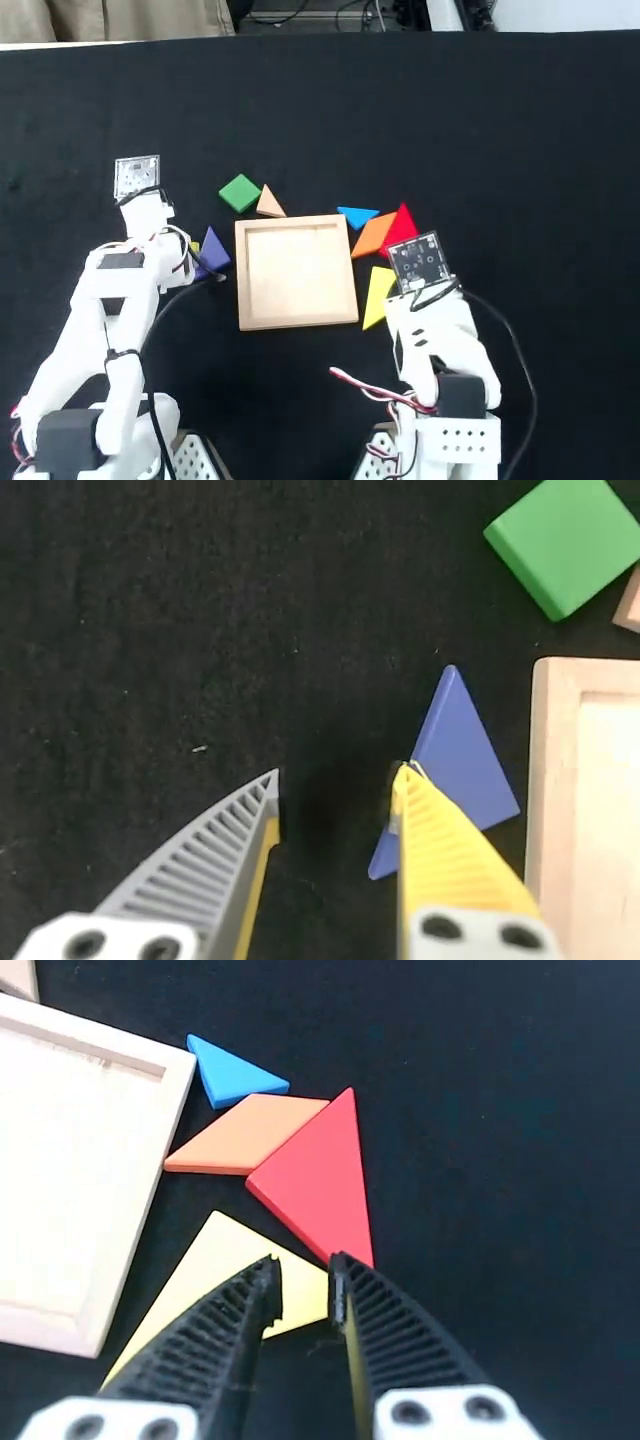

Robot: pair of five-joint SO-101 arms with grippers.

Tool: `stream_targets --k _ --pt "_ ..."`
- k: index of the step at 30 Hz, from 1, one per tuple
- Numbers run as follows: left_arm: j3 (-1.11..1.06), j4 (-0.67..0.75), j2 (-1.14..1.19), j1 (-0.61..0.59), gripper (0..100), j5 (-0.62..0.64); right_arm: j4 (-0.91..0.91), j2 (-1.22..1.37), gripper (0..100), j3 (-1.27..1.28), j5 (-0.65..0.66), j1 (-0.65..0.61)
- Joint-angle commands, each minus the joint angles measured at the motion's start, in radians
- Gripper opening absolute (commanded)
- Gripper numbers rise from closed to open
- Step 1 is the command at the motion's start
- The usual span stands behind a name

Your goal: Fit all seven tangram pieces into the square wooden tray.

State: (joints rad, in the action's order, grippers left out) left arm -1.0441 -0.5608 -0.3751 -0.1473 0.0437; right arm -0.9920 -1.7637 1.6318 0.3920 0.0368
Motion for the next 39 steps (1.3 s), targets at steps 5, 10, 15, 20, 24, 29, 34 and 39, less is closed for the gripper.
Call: stream_targets --k 5,10,15,20,24,29,34,39 --pt "0.042 0.026 -0.002 -0.01 19 0.02 0.0 0.005 9.7 -0.091 0.014 0.005" --pt "-0.001 0.097 -0.005 -0.008 19 0.02 -0.08 0.025 9.6 -0.26 0.014 0.003" --pt "-0.007 0.103 -0.009 -0.008 19 0.02 -0.098 0.251 9.6 -0.421 0.011 0.002" --pt "-0.008 0.103 -0.011 -0.008 19 0.02 -0.074 0.608 9.6 -0.495 0.014 -0.075" --pt "-0.008 0.103 -0.011 -0.008 19 0.02 -0.095 0.774 9.0 -0.532 0.014 -0.16" --pt "-0.002 0.103 -0.005 -0.008 19 0.02 -0.103 0.771 4.1 -0.526 0.12 -0.278" --pt "-0.002 0.103 -0.002 -0.008 19 0.02 -0.258 0.774 17.2 -0.438 0.582 -0.434" --pt "-0.001 0.103 -0.002 -0.008 19 0.02 -0.404 0.779 21.4 -0.483 0.833 -0.457"
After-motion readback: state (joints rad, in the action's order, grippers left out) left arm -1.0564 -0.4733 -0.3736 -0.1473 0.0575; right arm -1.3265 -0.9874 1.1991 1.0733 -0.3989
